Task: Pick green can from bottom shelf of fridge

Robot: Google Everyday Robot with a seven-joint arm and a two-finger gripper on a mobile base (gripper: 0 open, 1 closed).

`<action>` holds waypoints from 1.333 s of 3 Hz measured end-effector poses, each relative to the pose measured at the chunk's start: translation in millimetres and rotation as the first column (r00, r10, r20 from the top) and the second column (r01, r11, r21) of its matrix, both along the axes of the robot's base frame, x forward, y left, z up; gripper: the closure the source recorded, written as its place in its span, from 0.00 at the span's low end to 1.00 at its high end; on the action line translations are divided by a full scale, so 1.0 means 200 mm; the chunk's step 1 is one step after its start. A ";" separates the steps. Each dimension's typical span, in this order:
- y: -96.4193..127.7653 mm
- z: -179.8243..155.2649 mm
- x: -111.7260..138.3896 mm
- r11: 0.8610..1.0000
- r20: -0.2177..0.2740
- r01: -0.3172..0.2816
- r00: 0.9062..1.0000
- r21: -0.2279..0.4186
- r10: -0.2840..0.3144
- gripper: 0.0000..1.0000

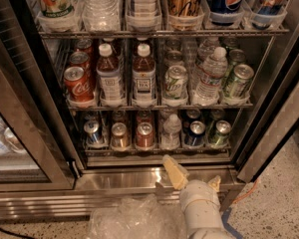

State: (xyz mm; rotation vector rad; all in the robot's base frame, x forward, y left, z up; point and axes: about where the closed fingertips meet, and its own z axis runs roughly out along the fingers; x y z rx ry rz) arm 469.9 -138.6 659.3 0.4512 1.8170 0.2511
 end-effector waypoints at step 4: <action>-0.37 -0.05 0.18 0.992 0.163 0.067 0.985 -0.108 -0.049 0.00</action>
Offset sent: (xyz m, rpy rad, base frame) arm 0.0206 -0.0372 -0.0210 -0.0145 -0.0776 -0.1246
